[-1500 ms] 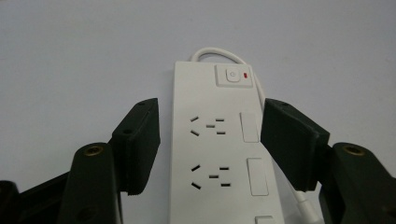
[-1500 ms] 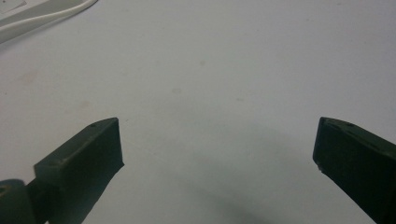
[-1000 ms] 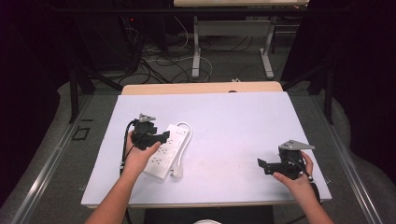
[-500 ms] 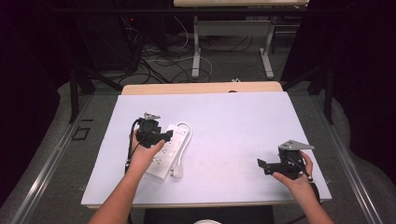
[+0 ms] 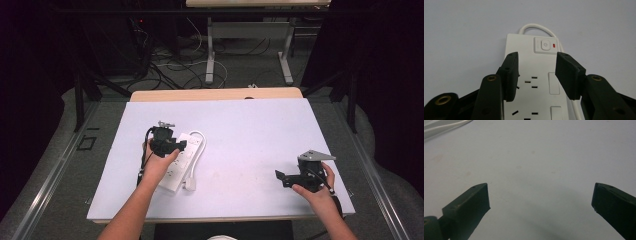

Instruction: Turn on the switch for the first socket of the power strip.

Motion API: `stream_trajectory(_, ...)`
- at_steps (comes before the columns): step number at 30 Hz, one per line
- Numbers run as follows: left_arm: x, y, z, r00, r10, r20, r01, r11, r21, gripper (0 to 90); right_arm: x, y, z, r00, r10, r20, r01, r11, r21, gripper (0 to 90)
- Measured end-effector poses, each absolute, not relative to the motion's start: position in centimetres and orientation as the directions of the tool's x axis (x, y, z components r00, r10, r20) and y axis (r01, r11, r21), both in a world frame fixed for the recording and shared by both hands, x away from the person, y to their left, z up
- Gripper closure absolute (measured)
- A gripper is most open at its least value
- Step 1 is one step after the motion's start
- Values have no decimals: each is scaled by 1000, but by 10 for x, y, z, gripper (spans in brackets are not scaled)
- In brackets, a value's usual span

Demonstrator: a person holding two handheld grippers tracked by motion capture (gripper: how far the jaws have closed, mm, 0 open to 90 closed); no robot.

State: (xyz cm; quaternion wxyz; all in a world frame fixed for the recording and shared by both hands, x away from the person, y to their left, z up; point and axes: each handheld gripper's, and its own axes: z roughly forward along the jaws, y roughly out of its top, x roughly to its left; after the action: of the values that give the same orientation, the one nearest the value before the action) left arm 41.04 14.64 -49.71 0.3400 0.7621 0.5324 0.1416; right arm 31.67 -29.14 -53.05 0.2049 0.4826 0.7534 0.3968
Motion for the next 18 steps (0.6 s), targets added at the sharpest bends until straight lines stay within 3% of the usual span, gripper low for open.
stream_trajectory(18,418,132,-508,422,898,-126,737,-259,625,667,317,-291,-531,-452,889,71,568,225,792,9)
